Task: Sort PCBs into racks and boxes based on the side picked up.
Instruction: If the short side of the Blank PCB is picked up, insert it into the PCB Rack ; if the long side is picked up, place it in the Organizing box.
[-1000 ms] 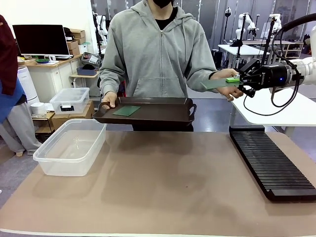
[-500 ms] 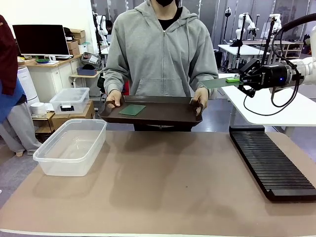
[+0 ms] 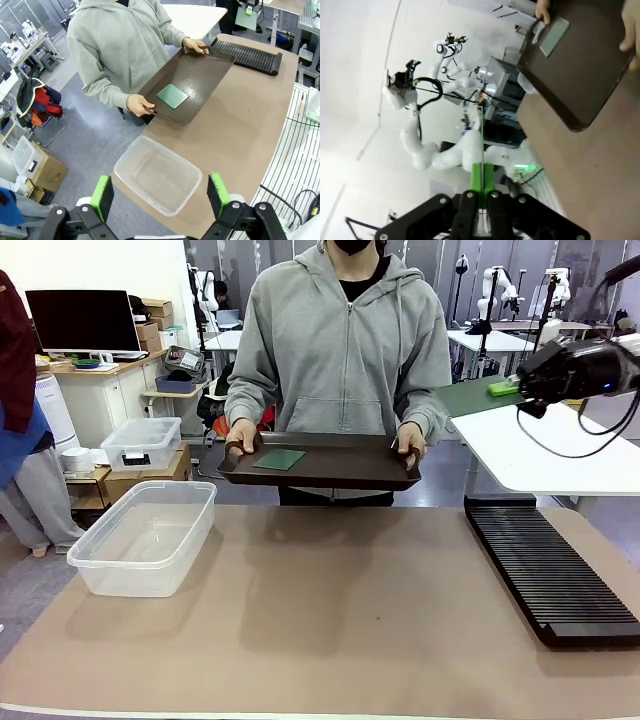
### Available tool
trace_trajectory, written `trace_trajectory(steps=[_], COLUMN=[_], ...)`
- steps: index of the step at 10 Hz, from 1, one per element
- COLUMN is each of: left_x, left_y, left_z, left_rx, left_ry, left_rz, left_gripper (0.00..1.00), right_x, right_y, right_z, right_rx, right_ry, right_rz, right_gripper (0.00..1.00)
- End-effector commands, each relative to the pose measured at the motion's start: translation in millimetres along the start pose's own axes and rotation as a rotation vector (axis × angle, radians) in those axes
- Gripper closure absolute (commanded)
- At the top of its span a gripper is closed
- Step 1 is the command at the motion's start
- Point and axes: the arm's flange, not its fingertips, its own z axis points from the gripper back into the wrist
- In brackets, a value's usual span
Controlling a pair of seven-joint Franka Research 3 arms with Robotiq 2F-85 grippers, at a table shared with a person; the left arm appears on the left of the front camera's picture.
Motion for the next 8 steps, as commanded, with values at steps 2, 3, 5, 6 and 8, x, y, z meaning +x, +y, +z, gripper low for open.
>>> trace_trajectory(steps=[2, 3, 5, 6, 8], left_x=[-1.0, -1.0, -1.0, -1.0, -1.0], left_y=[-0.6, -0.6, -0.6, -0.6, -0.6], left_z=[-1.1, -1.1, -1.1, -1.1, -1.1], left_rx=[-0.009, -0.009, -0.009, -0.009, -0.009], left_ry=[-0.008, -0.008, -0.008, -0.008, -0.008], left_rz=[-0.008, -0.008, -0.008, -0.008, -0.008], left_gripper=[0.00, 0.00, 0.00, 0.00, 0.00], right_x=[-20.5, -28.9, -54.1, -67.2, -79.3], right_y=[8.9, 8.5, -0.1, -4.1, -19.8], right_z=[32.2, 46.3, 81.8, 102.9, 129.8], right_rx=[-0.136, -0.177, -0.273, -0.257, -0.106], right_ry=[-0.028, -0.031, -0.002, -0.042, -0.111], right_rz=[0.434, 0.502, 0.635, 0.698, 0.632], right_gripper=[0.98, 0.98, 0.98, 0.98, 0.98])
